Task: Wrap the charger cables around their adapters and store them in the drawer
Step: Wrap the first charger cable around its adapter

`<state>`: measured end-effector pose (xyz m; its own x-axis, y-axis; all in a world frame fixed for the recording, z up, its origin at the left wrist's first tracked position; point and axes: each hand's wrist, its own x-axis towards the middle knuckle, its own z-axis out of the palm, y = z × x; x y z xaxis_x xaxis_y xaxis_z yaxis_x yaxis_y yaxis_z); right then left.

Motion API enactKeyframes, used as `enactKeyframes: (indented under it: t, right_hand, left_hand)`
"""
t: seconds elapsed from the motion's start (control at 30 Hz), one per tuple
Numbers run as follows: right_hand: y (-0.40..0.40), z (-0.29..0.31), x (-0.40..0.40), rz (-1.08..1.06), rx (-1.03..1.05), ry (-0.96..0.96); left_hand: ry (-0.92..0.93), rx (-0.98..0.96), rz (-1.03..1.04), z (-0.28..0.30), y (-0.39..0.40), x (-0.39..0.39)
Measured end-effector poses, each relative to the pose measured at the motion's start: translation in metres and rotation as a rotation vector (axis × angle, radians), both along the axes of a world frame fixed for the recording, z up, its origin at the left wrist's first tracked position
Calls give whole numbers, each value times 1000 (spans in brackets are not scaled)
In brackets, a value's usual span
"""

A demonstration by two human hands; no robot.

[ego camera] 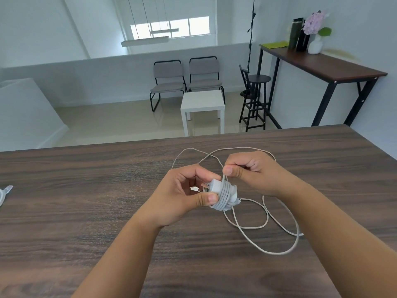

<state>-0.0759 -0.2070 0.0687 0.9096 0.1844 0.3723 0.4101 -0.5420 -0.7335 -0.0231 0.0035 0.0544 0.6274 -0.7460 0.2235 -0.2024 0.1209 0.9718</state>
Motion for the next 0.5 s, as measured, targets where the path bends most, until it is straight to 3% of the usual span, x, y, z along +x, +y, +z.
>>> enactKeyframes:
  t: [0.23, 0.5]
  right_hand:
    - [-2, -5, 9, 8, 85, -42]
    - [14, -16, 16, 78, 361, 142]
  left_hand:
    - [23, -42, -30, -1, -2, 1]
    - [145, -213, -32, -8, 0, 1]
